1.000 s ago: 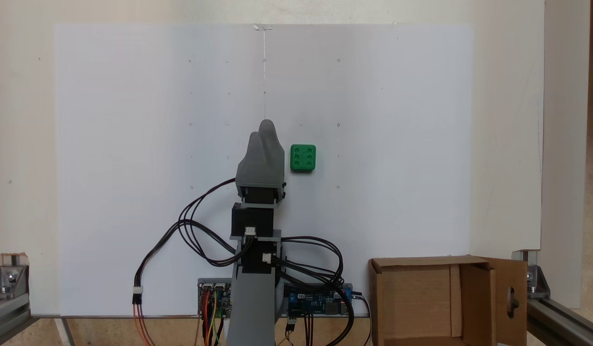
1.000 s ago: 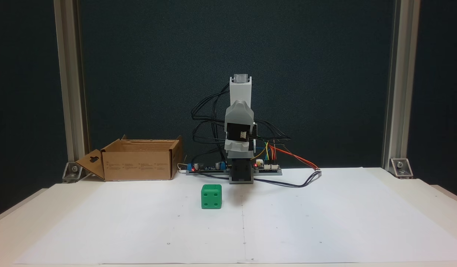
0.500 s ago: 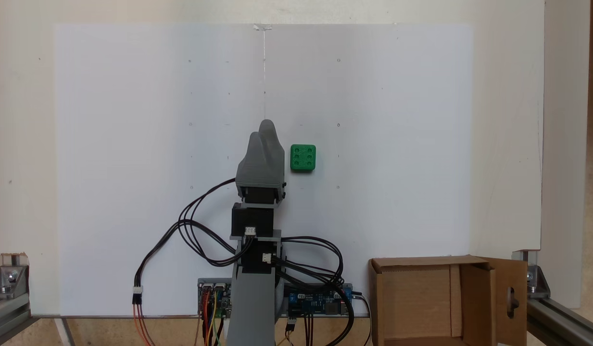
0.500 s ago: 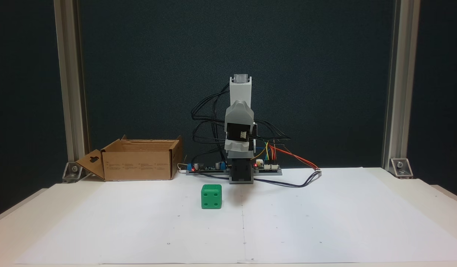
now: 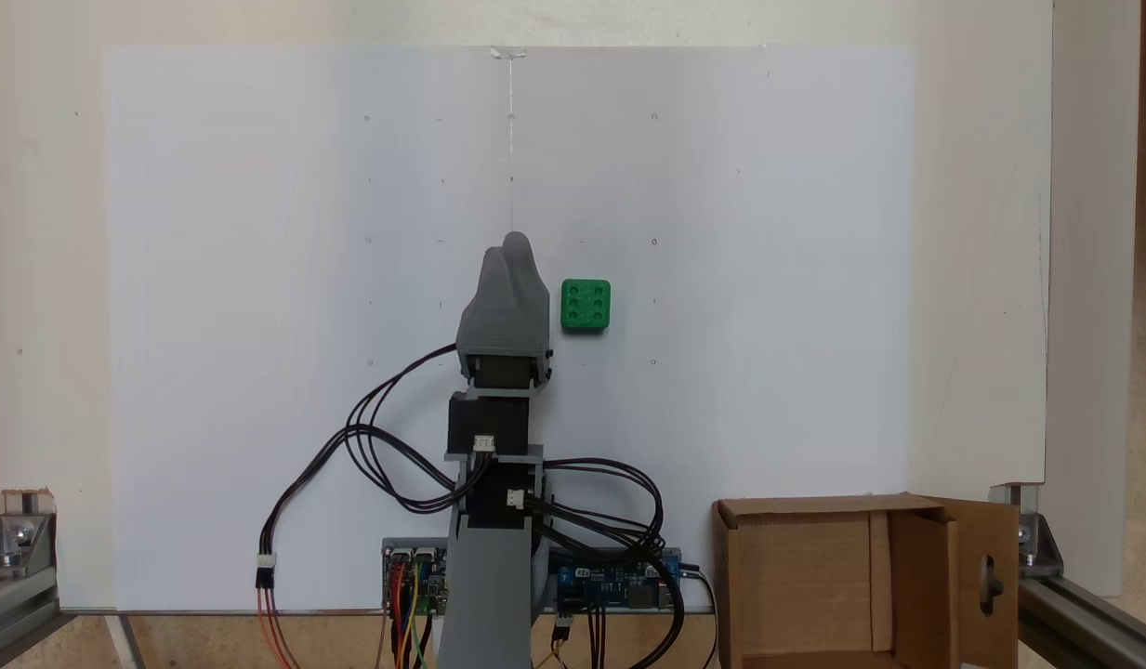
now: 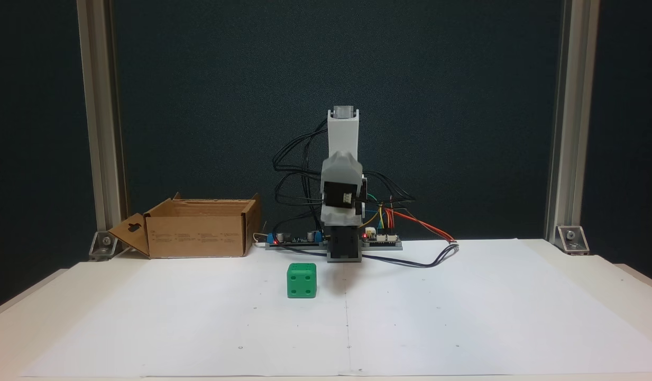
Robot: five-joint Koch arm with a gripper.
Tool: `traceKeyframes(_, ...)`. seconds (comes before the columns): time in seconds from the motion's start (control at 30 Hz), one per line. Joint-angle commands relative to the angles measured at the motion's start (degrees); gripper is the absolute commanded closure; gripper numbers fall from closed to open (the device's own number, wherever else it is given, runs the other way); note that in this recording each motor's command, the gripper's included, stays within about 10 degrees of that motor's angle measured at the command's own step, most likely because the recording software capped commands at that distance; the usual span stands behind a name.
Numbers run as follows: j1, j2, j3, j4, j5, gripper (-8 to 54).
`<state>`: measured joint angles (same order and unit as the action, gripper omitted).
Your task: Grasp a green dice and put it in the bin.
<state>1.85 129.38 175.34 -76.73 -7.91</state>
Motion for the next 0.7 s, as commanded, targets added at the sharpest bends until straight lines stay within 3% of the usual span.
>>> traceKeyframes(0.0,0.0,6.06,-1.58,5.27,2.11,3.2)
traceKeyframes(0.67,-0.53,6.33,-34.72,71.28,8.44,2.4)
